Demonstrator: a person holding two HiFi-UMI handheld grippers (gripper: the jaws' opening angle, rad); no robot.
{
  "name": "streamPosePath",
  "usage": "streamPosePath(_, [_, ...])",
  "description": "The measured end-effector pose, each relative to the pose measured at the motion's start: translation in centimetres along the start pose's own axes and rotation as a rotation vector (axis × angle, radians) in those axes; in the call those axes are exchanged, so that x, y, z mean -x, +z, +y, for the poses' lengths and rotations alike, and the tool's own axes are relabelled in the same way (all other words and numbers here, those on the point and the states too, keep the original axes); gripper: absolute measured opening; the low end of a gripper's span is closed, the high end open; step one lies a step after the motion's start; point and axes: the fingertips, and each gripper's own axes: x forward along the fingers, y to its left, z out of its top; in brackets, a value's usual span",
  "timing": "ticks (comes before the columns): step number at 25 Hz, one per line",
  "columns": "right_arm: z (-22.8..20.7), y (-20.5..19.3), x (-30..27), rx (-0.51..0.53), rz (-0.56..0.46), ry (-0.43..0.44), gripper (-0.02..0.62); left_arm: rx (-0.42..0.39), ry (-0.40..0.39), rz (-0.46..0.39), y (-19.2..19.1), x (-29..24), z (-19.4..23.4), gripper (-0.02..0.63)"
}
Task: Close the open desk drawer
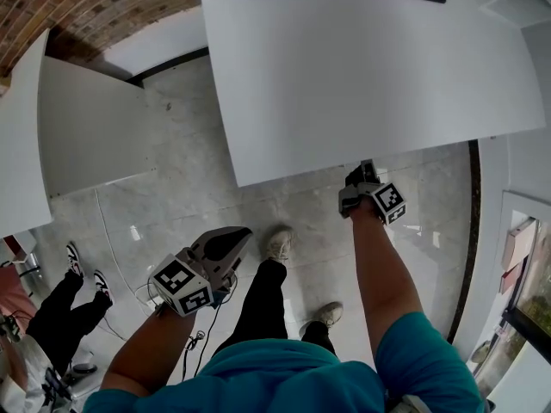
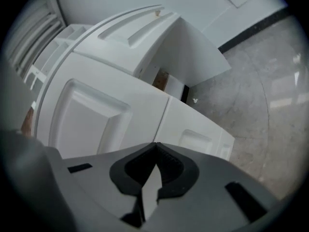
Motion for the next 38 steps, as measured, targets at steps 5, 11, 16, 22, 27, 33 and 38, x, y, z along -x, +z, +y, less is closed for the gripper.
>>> streamPosePath(5, [1.3,0.3,3.4,0.179,0.070,-0.052,0.021,-0.050,-0.041,0.004,0.9,-0.8,-2.2,0.025])
streamPosePath(11, [3.8,2.6,9.6,0.385,0.097,-0.062,0.021,-0.149,-0.140,0.013,2.9,-1.8,-7.4,0.025])
streamPosePath(16, [5.1,5.3,16.1,0.585,0.118,-0.113,0.021,-0.238,-0.237,0.054,3.9,-3.6,-13.0,0.025])
streamPosePath(22, [7.4,10.1,26.4,0.761,0.056,-0.154,0.021,-0.329,-0.355,0.103,4.4,-6.0,-21.0,0.025])
streamPosePath(27, [8.7,13.8,37.7,0.854,-0.002,-0.213,0.021,-0.406,-0.477,0.135,3.3,-8.3,-30.5,0.025])
streamPosePath(33, [8.6,18.1,54.1,0.819,-0.139,-0.305,0.020,-0.468,-0.635,0.180,-1.1,-10.2,-44.5,0.025])
streamPosePath(38, [8.6,21.1,67.7,0.772,-0.261,-0.366,0.020,-0.521,-0.772,0.228,-6.0,-10.5,-56.0,0.023])
